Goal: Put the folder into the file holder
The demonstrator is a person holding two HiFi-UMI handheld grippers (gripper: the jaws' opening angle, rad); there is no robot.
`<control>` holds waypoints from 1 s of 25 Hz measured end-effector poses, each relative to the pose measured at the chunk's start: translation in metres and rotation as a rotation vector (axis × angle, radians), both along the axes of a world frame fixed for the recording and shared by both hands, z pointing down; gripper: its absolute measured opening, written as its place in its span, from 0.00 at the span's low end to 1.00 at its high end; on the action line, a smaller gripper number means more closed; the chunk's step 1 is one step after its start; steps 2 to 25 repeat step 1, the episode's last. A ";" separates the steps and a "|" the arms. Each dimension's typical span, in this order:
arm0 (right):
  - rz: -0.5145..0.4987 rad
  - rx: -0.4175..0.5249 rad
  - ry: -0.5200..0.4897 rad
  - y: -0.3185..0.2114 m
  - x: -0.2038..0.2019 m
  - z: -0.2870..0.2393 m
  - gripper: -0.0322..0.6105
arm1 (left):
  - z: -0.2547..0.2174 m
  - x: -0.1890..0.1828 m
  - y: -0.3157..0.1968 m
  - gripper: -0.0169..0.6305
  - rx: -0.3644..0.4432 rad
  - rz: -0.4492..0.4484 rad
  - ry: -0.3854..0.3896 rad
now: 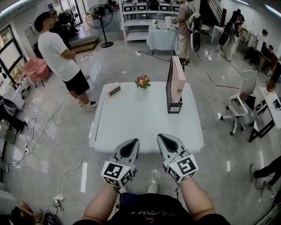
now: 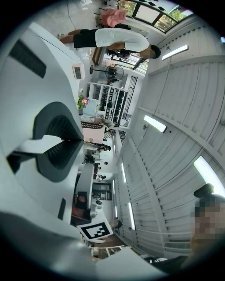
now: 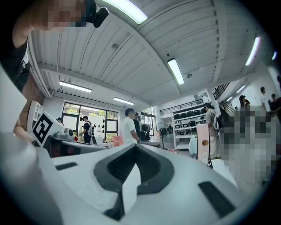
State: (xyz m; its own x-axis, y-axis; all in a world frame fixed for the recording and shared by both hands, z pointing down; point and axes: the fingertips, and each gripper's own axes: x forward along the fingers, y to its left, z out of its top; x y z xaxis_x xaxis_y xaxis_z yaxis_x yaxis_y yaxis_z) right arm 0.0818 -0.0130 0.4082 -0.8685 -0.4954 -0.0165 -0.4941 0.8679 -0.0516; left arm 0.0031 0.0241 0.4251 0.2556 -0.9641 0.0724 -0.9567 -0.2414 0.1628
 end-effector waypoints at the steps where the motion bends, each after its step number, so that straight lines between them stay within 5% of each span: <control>1: 0.001 -0.002 0.000 0.000 0.000 0.002 0.05 | 0.001 0.000 0.000 0.03 -0.001 0.000 0.001; 25: 0.001 -0.002 0.000 0.000 0.000 0.002 0.05 | 0.001 0.000 0.000 0.03 -0.001 0.000 0.001</control>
